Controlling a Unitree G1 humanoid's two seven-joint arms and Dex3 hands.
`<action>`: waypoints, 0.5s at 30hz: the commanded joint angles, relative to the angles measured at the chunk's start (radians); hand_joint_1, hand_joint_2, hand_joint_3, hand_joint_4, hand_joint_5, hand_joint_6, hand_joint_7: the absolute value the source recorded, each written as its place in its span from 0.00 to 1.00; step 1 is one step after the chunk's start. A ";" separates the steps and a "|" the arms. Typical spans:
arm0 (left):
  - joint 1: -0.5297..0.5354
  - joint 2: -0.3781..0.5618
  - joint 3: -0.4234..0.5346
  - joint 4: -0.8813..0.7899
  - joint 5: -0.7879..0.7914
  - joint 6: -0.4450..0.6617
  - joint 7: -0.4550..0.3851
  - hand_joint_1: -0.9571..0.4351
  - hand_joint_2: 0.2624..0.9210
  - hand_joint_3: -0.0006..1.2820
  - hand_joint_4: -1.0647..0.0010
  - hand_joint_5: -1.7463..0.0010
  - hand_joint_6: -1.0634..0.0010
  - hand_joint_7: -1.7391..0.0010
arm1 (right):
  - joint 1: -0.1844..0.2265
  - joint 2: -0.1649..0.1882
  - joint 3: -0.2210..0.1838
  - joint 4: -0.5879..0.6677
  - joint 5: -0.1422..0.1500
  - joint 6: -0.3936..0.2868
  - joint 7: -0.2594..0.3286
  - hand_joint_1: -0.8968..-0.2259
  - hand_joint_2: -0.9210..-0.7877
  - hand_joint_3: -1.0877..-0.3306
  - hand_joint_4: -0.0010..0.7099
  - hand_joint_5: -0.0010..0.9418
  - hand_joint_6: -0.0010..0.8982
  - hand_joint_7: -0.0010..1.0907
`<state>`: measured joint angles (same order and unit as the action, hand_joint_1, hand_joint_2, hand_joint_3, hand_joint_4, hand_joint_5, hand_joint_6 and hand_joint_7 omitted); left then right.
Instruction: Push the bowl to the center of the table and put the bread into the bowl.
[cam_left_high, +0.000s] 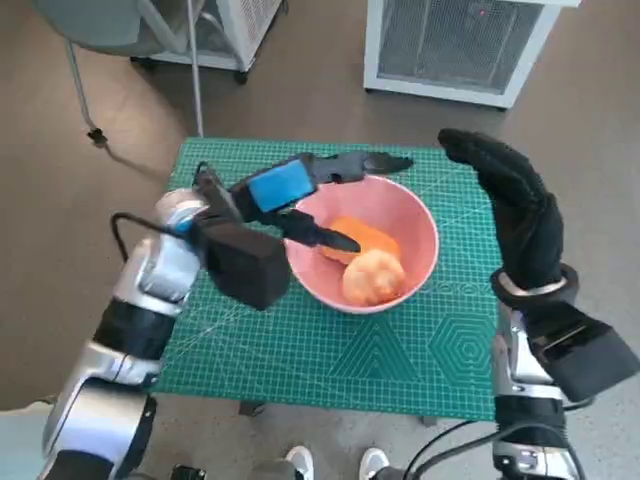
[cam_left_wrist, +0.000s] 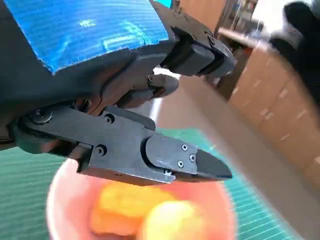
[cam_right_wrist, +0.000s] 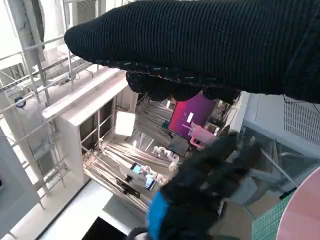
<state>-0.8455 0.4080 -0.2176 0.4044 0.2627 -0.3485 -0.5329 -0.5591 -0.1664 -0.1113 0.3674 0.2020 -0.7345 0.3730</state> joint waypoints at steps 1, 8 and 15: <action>0.050 -0.001 0.063 -0.059 -0.099 0.019 -0.008 0.25 1.00 0.14 0.90 1.00 0.77 0.97 | -0.002 0.008 -0.001 0.010 0.009 0.008 -0.006 0.30 0.00 0.36 0.28 0.01 0.00 0.56; 0.112 -0.047 0.148 -0.065 -0.197 -0.071 0.071 0.21 1.00 0.31 0.87 0.99 0.75 0.97 | -0.020 0.019 -0.002 0.004 0.010 0.017 -0.015 0.30 0.00 0.36 0.28 0.01 0.00 0.56; 0.169 -0.167 0.244 -0.011 -0.351 -0.207 0.151 0.19 1.00 0.47 0.82 0.98 0.74 0.96 | -0.051 0.027 -0.002 -0.013 -0.005 0.040 -0.049 0.33 0.00 0.35 0.28 0.00 0.00 0.56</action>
<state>-0.7093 0.2973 -0.0160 0.3673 -0.0178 -0.5004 -0.4128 -0.5990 -0.1484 -0.1129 0.3640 0.2012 -0.7184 0.3453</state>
